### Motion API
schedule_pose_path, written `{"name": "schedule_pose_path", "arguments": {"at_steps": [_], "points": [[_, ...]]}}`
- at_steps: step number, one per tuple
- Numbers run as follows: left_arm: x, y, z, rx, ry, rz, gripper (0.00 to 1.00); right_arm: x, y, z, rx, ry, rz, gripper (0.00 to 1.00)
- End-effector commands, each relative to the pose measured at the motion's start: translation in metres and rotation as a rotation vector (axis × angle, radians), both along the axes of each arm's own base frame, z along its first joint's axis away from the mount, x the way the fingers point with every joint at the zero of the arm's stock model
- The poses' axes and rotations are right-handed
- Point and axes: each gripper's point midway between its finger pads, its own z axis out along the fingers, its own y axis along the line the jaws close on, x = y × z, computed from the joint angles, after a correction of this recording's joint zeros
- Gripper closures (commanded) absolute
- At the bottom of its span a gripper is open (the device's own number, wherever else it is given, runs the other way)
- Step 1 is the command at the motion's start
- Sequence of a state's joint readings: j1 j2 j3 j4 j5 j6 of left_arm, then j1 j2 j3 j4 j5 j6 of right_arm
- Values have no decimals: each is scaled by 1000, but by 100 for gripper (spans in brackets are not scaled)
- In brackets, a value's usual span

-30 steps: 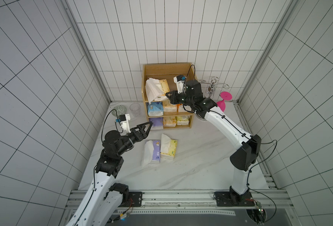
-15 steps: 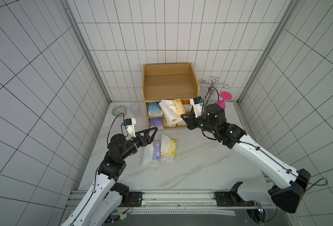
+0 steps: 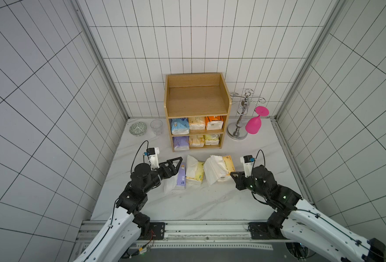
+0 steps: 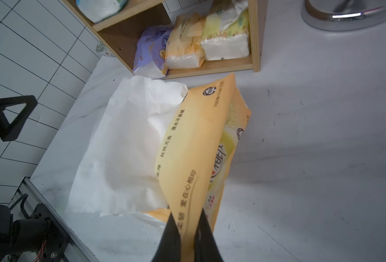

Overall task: Remove the tissue boxes from the shelf
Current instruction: Place the box of tissues at the center of the board.

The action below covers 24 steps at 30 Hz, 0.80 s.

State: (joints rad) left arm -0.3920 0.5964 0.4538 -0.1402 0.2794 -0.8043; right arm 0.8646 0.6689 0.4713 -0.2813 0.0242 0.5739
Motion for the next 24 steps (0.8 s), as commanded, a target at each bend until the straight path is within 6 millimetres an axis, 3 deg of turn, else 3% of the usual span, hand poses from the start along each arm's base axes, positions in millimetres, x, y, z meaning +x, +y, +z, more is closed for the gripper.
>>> {"name": "schedule_pose_path", "arguments": {"at_steps": [1, 6, 9, 11, 13, 18, 24], "points": [[-1, 4, -15, 26, 24, 32, 2, -4, -6, -21, 44, 33, -49, 100], [0, 3, -26, 46, 44, 42, 2, -6, -6, -53, 45, 74, -60, 97], [3, 1, -28, 54, 49, 42, 2, -6, -2, -66, 41, 103, -58, 75], [5, 0, -31, 60, 54, 40, 2, -6, 0, -73, 23, 123, -56, 50], [7, 0, -34, 74, 58, 39, 2, -3, -5, -79, -19, 130, -77, 42], [9, 12, -44, 172, 60, 88, 2, 6, -29, -81, -152, 112, -166, 37], [13, 34, -57, 245, 53, 178, 2, 13, -14, -76, -57, 126, -108, 37]]}}
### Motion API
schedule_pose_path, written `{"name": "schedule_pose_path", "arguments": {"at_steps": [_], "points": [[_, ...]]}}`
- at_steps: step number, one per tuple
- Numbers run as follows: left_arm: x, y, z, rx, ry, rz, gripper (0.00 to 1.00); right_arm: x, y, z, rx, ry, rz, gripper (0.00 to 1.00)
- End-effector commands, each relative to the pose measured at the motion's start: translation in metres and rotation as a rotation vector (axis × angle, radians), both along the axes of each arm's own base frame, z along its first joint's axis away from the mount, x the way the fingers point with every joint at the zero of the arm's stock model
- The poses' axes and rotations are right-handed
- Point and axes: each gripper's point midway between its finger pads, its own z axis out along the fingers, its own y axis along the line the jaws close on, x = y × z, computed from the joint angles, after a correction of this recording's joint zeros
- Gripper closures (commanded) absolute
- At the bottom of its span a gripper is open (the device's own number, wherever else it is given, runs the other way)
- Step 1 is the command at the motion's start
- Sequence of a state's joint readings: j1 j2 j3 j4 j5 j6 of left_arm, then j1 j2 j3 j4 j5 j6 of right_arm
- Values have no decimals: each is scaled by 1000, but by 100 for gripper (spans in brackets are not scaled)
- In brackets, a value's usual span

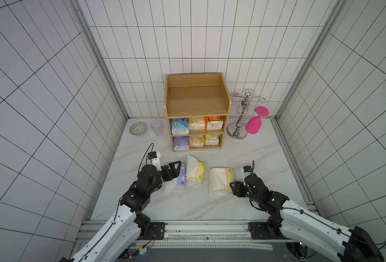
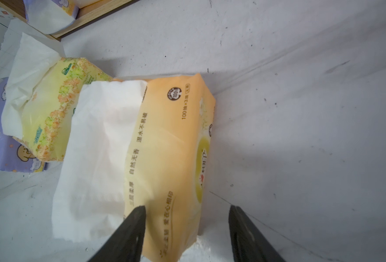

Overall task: Remove the tissue boxes from the shelf
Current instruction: Place the box of tissues at the center of the board.

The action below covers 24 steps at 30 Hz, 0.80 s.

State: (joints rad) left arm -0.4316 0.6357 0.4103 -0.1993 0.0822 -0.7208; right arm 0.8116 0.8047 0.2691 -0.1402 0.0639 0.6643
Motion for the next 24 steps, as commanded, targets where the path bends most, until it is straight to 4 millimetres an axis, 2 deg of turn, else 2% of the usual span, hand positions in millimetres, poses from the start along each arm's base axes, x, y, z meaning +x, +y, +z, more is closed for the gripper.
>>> {"name": "schedule_pose_path", "arguments": {"at_steps": [1, 5, 10, 17, 24], "points": [[4, 18, -14, 77, -3, 63, 2, 12, 17, 20, 54, -40, 38, 37], [11, 30, -23, 54, 32, 98, 2, 24, 32, 26, 52, -44, 60, 37], [16, 30, -35, 26, 67, 89, 2, 37, 65, 30, 113, -28, 126, 40], [20, 19, -47, -10, 87, 42, 2, 51, 107, 22, 167, 25, 192, 45], [20, -2, -50, -58, 118, -64, 2, 57, 128, 24, 178, 33, 224, 44]]}}
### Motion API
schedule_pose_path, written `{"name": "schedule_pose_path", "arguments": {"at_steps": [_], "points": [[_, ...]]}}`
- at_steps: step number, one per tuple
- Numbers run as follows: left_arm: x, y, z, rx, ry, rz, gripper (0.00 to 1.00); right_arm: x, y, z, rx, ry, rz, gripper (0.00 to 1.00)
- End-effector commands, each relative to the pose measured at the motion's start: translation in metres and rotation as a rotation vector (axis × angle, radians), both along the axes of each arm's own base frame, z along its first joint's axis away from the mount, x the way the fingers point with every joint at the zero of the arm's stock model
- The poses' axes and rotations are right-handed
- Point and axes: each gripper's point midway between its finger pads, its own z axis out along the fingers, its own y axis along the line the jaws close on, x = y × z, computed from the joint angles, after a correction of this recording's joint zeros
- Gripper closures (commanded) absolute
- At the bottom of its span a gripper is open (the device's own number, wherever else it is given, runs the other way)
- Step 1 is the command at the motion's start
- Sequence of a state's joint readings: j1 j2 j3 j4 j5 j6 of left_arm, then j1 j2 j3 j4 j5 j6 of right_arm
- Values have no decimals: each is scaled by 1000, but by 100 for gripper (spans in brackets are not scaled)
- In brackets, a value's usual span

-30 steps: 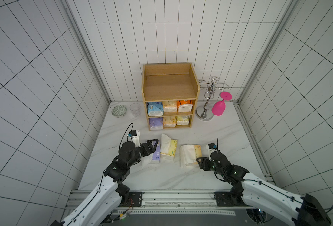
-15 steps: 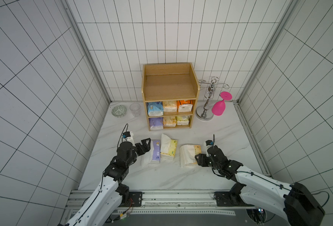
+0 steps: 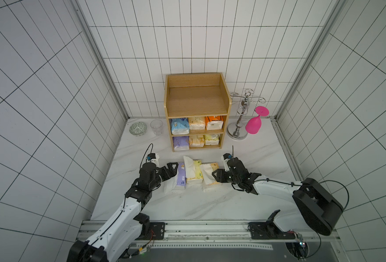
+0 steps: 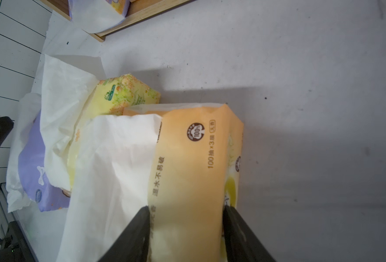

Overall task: Remove the tissue boxes from the shelf
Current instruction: Place the box of tissues at the center of the board, then pick up a box of tissues from the shelf.

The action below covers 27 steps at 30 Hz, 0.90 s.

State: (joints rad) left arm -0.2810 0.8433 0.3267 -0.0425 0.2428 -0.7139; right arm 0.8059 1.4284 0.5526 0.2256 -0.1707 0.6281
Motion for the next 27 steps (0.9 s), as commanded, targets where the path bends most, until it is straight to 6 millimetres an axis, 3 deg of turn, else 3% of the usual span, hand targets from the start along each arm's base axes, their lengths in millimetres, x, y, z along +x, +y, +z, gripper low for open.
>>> {"name": "schedule_pose_path", "arguments": {"at_steps": [1, 4, 7, 9, 12, 16, 20, 27], "points": [[1, -16, 8, -61, -24, -75, 2, 8, 22, 26, 75, -42, 30, 43], [2, -19, 8, -70, -30, -94, 2, 12, 14, 32, 50, -65, -8, 42], [2, -10, 11, -35, -43, -55, 2, 17, -8, 46, 19, -126, -90, 41], [2, -1, 19, -7, -72, -14, 2, 19, -21, 65, 29, -176, -136, 41], [4, 12, 37, 25, -148, 49, 2, 20, -24, 105, 121, -248, -155, 41], [7, 22, 56, 38, -206, 87, 2, 28, -6, 157, 249, -300, -133, 41], [20, 23, 68, 19, -222, 76, 2, 45, 30, 195, 400, -314, -94, 41], [42, 43, 79, -50, -196, 96, 2, 87, 80, 218, 550, -325, -117, 41]]}}
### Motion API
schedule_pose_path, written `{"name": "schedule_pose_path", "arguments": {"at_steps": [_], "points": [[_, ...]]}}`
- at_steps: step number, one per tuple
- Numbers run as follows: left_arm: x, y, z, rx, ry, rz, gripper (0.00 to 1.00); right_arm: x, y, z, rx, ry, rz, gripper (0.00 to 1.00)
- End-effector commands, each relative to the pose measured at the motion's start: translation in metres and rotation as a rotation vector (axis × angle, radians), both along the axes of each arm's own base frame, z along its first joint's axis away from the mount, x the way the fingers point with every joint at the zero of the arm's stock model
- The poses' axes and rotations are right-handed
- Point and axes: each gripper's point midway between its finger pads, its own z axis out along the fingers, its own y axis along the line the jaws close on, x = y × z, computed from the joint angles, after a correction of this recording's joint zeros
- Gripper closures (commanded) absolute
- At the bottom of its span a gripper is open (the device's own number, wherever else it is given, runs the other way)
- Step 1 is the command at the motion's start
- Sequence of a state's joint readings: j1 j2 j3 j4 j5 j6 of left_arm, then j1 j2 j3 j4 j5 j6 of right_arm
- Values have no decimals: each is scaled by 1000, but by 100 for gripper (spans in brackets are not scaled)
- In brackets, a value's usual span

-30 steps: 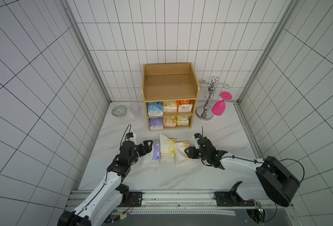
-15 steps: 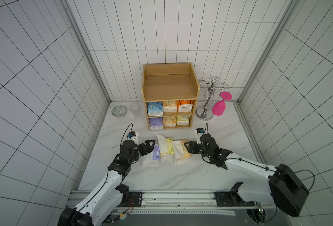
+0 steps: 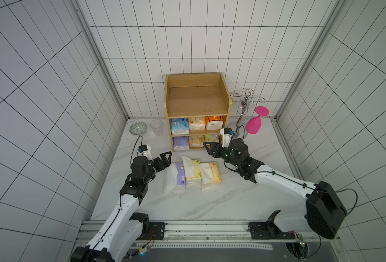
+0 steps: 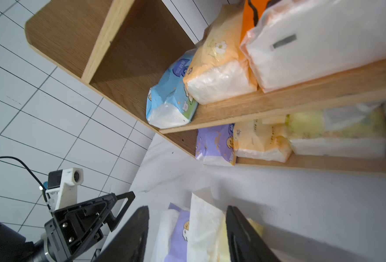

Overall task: Remove the tissue boxes from the shelf
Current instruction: Pick up a box of tissues from the shelf.

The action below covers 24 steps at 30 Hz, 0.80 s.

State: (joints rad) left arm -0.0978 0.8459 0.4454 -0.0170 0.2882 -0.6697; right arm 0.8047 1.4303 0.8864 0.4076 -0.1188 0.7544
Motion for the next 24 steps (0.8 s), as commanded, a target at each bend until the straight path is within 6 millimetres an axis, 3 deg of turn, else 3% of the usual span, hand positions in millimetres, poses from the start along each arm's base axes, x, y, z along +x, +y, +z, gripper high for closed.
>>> {"name": "schedule_pose_path", "arguments": {"at_steps": [1, 15, 24], "points": [[6, 3, 18, -45, -39, -25, 2, 19, 20, 34, 133, -57, -15, 41], [3, 35, -4, -3, -45, 115, 2, 76, 95, -3, 69, -81, 29, 42], [-6, 41, 2, 11, -60, 152, 2, 95, 113, -18, 42, -86, 20, 41]]}}
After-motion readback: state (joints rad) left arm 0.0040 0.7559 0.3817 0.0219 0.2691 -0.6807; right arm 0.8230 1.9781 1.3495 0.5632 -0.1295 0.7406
